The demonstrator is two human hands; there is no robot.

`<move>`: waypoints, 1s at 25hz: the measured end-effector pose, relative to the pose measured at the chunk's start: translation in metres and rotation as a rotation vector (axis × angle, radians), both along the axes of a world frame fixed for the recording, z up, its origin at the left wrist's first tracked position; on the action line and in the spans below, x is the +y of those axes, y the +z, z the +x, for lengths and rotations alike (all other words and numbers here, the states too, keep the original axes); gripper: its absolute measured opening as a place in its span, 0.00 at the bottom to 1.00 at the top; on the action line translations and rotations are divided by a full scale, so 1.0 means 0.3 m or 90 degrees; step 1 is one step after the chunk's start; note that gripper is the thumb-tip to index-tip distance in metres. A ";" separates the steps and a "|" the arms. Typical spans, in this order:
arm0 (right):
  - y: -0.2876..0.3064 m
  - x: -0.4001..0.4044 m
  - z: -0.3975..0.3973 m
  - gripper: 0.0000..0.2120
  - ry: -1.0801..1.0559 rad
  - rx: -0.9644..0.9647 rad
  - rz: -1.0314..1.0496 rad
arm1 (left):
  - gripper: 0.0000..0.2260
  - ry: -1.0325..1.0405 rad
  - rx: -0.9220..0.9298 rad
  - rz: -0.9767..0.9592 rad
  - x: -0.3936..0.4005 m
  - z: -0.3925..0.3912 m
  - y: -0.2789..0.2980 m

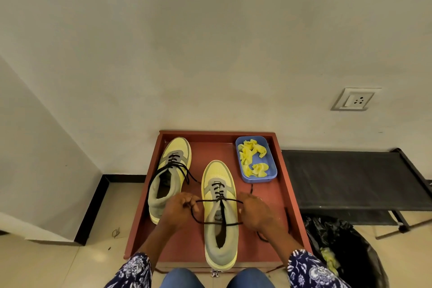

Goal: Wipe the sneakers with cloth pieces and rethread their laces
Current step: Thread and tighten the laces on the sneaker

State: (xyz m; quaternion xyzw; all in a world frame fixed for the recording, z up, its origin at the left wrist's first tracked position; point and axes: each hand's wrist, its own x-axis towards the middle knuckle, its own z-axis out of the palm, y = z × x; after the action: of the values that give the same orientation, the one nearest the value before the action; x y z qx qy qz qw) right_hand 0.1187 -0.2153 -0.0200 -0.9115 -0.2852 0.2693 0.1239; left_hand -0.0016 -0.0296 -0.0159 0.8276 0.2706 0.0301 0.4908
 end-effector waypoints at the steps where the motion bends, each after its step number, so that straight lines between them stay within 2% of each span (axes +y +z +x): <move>1: 0.002 0.013 -0.005 0.25 -0.001 0.019 0.042 | 0.20 0.003 -0.011 -0.003 0.004 0.003 -0.006; 4: 0.014 0.054 -0.025 0.23 0.021 0.001 0.106 | 0.15 0.027 -0.036 0.064 -0.011 0.025 0.002; 6: 0.021 0.072 -0.032 0.18 0.031 -0.038 0.120 | 0.09 -0.060 -0.030 0.111 -0.045 0.052 0.009; 8: 0.027 0.082 -0.031 0.14 0.024 -0.058 0.115 | 0.10 -0.160 0.032 0.227 -0.078 0.078 0.015; 10: 0.031 0.083 -0.029 0.12 0.014 -0.072 0.109 | 0.11 -0.171 0.089 0.328 -0.095 0.096 0.023; 20: 0.061 0.089 -0.037 0.13 0.015 -0.114 0.036 | 0.10 -0.082 0.152 0.358 -0.115 0.113 0.030; 25: 0.050 0.084 -0.042 0.13 -0.006 -0.123 0.017 | 0.10 -0.033 0.200 0.319 -0.112 0.103 0.031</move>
State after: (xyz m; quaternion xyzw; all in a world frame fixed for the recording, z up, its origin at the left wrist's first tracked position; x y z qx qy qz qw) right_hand 0.1063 -0.1901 -0.0050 -0.9329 -0.2950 0.1755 0.1090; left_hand 0.0292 -0.0632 -0.0066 0.9242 0.3062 -0.0446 0.2238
